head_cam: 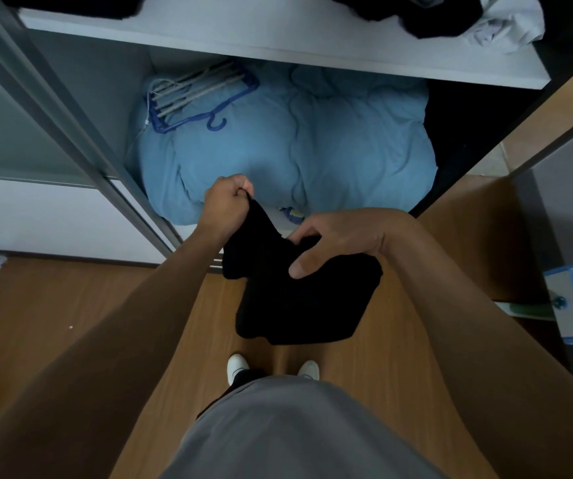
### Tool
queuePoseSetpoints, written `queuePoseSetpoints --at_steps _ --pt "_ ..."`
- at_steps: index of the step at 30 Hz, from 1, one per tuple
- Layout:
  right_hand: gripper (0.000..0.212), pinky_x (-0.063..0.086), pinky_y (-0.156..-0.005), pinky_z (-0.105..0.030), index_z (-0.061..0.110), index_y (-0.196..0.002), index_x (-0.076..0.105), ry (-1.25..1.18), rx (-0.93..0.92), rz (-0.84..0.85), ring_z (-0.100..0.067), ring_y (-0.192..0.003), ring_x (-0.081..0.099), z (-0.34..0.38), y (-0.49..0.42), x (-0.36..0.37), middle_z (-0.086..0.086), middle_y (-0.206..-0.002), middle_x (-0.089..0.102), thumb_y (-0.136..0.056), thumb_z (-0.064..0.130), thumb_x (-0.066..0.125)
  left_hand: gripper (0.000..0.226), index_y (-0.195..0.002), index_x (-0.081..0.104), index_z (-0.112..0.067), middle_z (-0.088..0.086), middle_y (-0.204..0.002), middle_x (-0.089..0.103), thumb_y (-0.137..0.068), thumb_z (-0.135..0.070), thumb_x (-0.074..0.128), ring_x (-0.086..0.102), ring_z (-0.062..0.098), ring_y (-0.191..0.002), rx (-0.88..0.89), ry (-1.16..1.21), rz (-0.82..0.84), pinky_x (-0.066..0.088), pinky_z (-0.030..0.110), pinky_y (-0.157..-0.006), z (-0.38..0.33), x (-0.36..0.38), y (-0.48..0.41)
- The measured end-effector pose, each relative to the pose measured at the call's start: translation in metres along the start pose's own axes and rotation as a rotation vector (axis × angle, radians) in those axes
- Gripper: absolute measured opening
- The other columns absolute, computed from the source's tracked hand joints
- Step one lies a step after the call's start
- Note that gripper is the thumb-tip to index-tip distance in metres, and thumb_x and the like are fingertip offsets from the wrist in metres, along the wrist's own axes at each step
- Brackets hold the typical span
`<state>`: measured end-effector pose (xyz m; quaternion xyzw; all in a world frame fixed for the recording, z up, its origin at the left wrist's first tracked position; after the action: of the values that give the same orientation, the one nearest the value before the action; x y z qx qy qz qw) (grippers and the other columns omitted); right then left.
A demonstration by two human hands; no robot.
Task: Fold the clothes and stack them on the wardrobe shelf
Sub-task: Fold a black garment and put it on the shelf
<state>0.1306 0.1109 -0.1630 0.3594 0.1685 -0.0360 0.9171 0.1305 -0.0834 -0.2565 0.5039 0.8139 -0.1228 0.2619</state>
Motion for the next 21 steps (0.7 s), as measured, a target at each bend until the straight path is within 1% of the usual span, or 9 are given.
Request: queuePoseSetpoints --at_steps 3,5,8,10,13,15,17,19,21 --pt "0.021 0.055 -0.084 -0.029 0.02 -0.104 0.075 0.097 -0.006 -0.107 -0.014 -0.089 0.072 0.004 -0.002 -0.003 0.001 -0.098 0.077 -0.085 0.029 0.077 0.039 -0.064 0.053 -0.025 0.015 -0.079 0.051 -0.083 0.005 0.036 0.057 0.049 -0.085 -0.051 0.054 0.04 0.049 0.051 -0.083 0.002 0.007 0.001" --pt "0.011 0.051 -0.071 -0.028 0.016 -0.094 0.075 0.117 -0.053 -0.207 -0.013 -0.074 0.067 0.011 -0.004 -0.006 -0.001 -0.084 0.074 -0.086 0.022 0.076 0.042 -0.069 0.05 -0.022 0.009 -0.075 0.048 -0.085 0.013 0.035 0.049 0.034 -0.072 -0.041 0.189 0.102 0.043 0.04 -0.074 -0.007 0.016 0.007" --pt "0.011 0.041 -0.058 -0.02 0.01 -0.093 0.076 0.072 -0.114 -0.364 -0.004 -0.059 0.056 0.018 -0.005 -0.014 0.0 -0.07 0.066 -0.086 0.017 0.073 0.031 -0.081 0.045 -0.017 0.002 -0.08 0.046 -0.092 0.01 0.038 0.043 0.012 -0.072 -0.056 0.454 0.211 0.037 0.025 -0.068 -0.015 0.03 0.023" --pt "0.012 0.039 -0.054 -0.016 0.008 -0.093 0.077 -0.016 -0.12 -0.467 -0.002 -0.057 0.054 0.017 -0.004 -0.022 0.001 -0.068 0.064 -0.084 0.015 0.074 0.012 -0.101 0.045 -0.015 0.0 -0.092 0.048 -0.094 -0.006 0.047 0.048 0.007 -0.082 -0.055 0.533 0.29 0.043 0.017 -0.076 -0.018 0.039 0.038" --pt "0.012 0.04 -0.054 -0.021 0.009 -0.088 0.077 -0.101 -0.055 -0.583 -0.004 -0.057 0.056 0.008 -0.005 -0.031 0.001 -0.066 0.062 -0.082 0.019 0.075 0.032 -0.125 0.036 -0.002 0.008 -0.113 0.047 -0.097 0.001 0.053 0.049 0.015 -0.102 -0.058 0.49 0.178 0.043 0.024 -0.094 -0.011 0.046 0.045" --pt "0.016 0.038 -0.052 -0.021 0.007 -0.083 0.076 -0.154 -0.011 -0.626 -0.007 -0.057 0.056 0.0 -0.006 -0.034 0.0 -0.064 0.06 -0.081 0.023 0.075 0.025 -0.113 0.043 -0.005 0.01 -0.107 0.046 -0.095 0.002 0.058 0.047 0.017 -0.095 -0.11 0.438 0.01 0.041 0.033 -0.091 -0.007 0.04 0.048" --pt "0.025 0.035 -0.047 -0.02 -0.001 -0.078 0.072 -0.226 0.024 -0.626 -0.01 -0.054 0.053 -0.006 -0.008 -0.031 -0.002 -0.061 0.056 -0.08 0.024 0.074 0.007 -0.093 0.053 -0.012 0.006 -0.088 0.054 -0.097 -0.01 0.059 0.051 0.013 -0.08 -0.164 0.443 -0.021 0.042 0.034 -0.082 -0.001 0.035 0.05" --pt "0.025 0.033 -0.041 -0.015 0.007 -0.061 0.067 -0.31 0.046 -0.621 -0.006 -0.047 0.05 -0.012 -0.011 -0.029 0.003 -0.052 0.053 -0.079 0.023 0.075 0.026 -0.087 0.065 -0.008 0.011 -0.085 0.065 -0.102 -0.025 0.052 0.061 0.019 -0.082 -0.172 0.471 0.072 0.045 0.036 -0.082 0.002 0.032 0.056" --pt "0.03 0.033 -0.039 -0.012 0.018 -0.053 0.062 -0.375 0.056 -0.635 -0.003 -0.043 0.05 -0.015 -0.013 -0.03 0.008 -0.047 0.052 -0.079 0.023 0.075 0.041 -0.1 0.068 0.0 0.023 -0.102 0.068 -0.102 -0.034 0.045 0.065 0.028 -0.097 -0.137 0.501 0.19 0.046 0.037 -0.09 0.001 0.03 0.064"
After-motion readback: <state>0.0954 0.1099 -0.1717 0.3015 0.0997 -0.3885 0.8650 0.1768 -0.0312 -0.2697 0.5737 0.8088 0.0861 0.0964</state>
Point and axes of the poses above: each hand's wrist, its own y-axis away from the middle knuckle, its own x-axis out of the palm, z = x × y, the point moved 5 cm from there along -y, towards the middle knuckle
